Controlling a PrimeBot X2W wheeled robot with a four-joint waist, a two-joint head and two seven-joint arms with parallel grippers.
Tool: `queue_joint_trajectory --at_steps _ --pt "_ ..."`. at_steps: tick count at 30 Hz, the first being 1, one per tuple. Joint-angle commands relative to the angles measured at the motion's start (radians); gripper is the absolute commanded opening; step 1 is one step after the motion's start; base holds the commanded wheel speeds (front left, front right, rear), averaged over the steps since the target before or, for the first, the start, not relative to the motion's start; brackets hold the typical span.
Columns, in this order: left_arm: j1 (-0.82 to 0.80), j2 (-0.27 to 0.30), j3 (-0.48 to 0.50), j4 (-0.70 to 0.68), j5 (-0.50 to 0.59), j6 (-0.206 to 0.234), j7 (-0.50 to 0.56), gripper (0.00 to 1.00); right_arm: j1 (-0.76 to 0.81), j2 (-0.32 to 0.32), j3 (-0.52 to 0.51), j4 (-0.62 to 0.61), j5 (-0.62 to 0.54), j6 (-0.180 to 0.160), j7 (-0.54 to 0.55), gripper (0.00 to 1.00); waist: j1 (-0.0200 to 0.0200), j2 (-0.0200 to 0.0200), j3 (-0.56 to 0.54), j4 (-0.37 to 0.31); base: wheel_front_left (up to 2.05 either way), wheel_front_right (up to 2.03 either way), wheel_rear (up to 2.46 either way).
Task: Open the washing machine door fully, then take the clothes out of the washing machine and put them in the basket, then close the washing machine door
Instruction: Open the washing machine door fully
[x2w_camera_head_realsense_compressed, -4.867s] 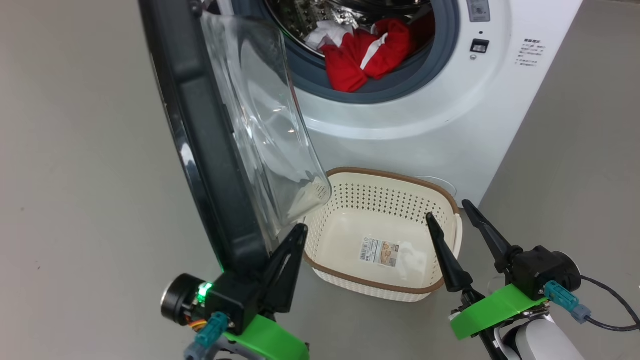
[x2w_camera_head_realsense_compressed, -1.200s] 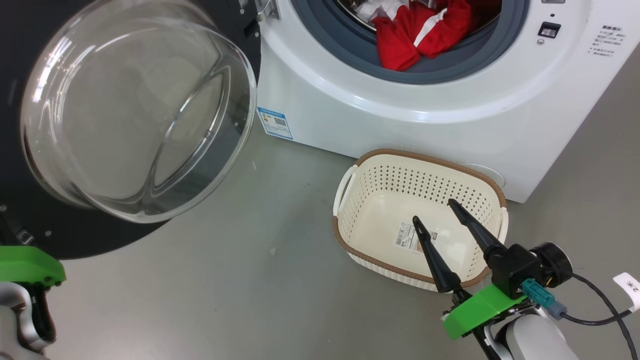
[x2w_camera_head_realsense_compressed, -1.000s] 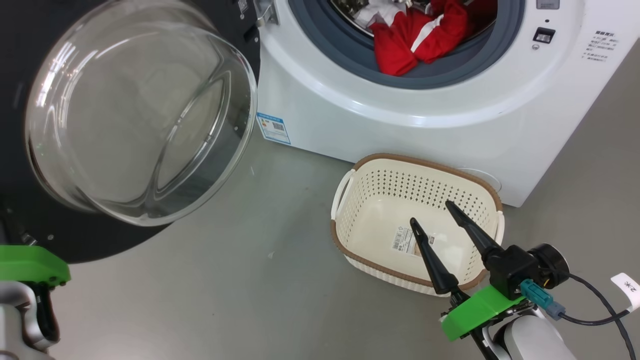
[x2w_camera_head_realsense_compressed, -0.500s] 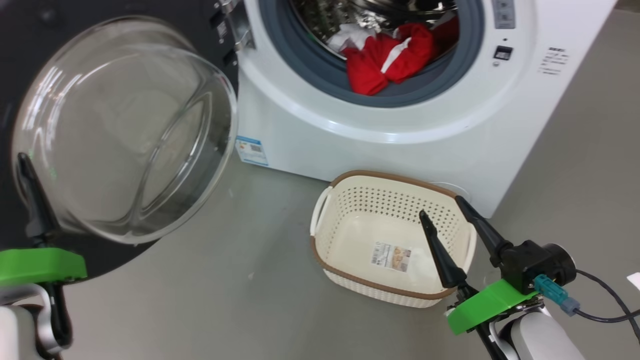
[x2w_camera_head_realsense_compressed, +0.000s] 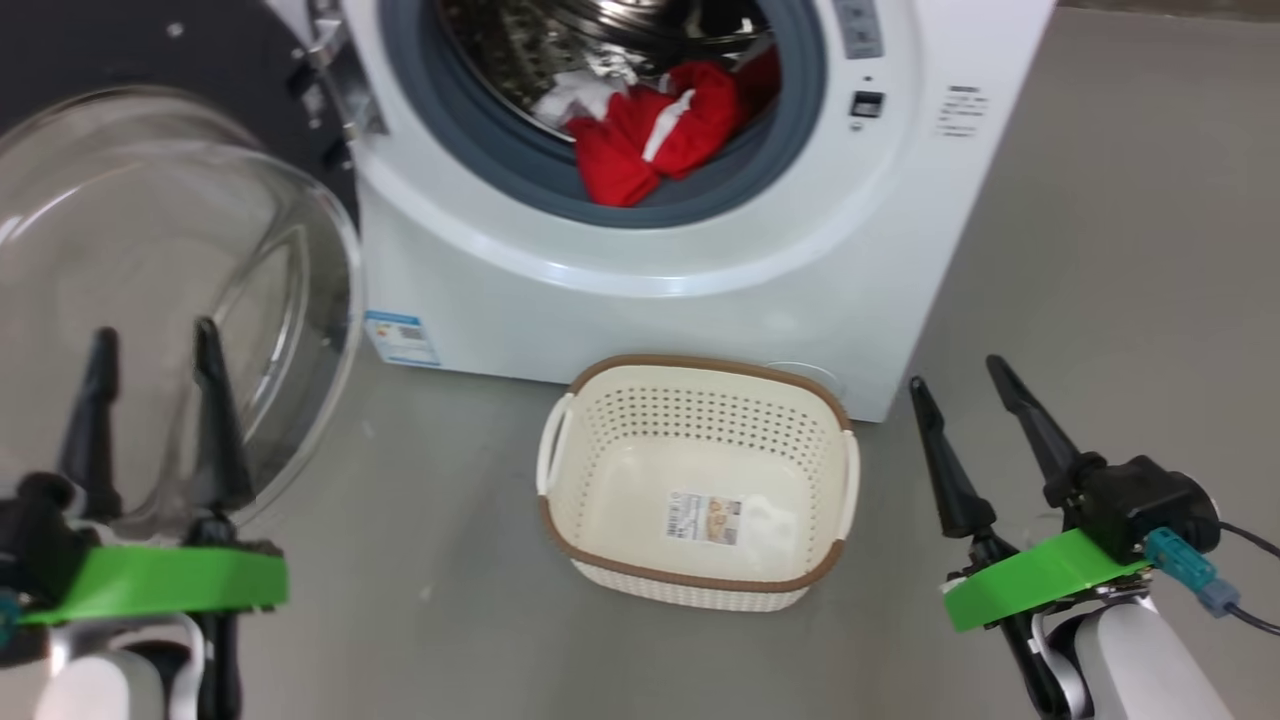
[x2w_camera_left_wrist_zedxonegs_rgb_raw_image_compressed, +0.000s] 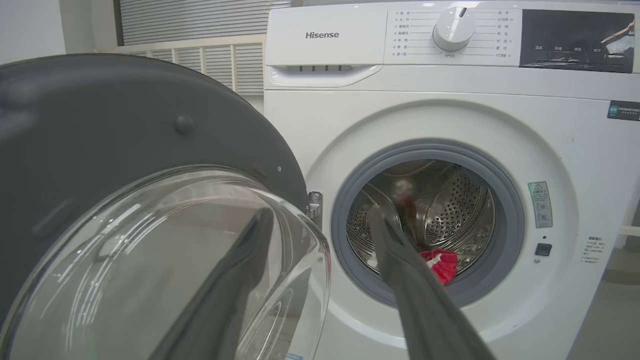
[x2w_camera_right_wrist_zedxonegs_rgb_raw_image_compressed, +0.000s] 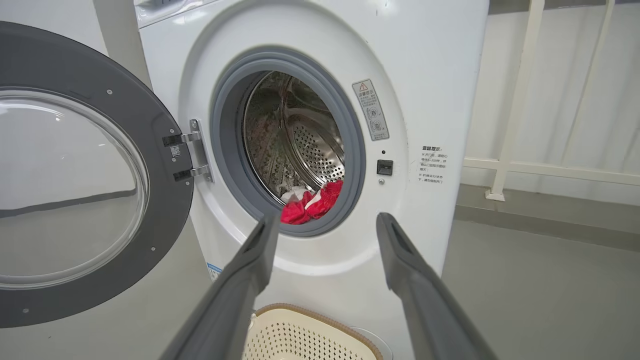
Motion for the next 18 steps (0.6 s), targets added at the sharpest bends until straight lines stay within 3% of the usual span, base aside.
queue_joint_trajectory --at_steps 1,9,18 --pt "0.004 0.020 0.019 -0.035 -0.011 -0.011 0.004 1.00 -0.017 0.003 0.008 -0.032 0.002 0.003 -0.006 1.00 0.0000 -0.0001 -0.004 -0.047 0.00 0.00 0.00" --pt "0.074 0.000 0.016 -0.056 -0.063 -0.044 -0.020 1.00 -0.015 0.003 -0.040 -0.046 -0.027 0.003 -0.006 1.00 0.0000 -0.0001 -0.015 -0.137 0.00 0.00 0.00" --pt "0.178 0.028 0.026 -0.071 -0.076 -0.072 -0.043 1.00 0.009 0.003 -0.025 -0.061 -0.042 0.003 -0.006 1.00 0.0000 -0.0001 -0.041 -0.244 0.00 0.00 0.00"
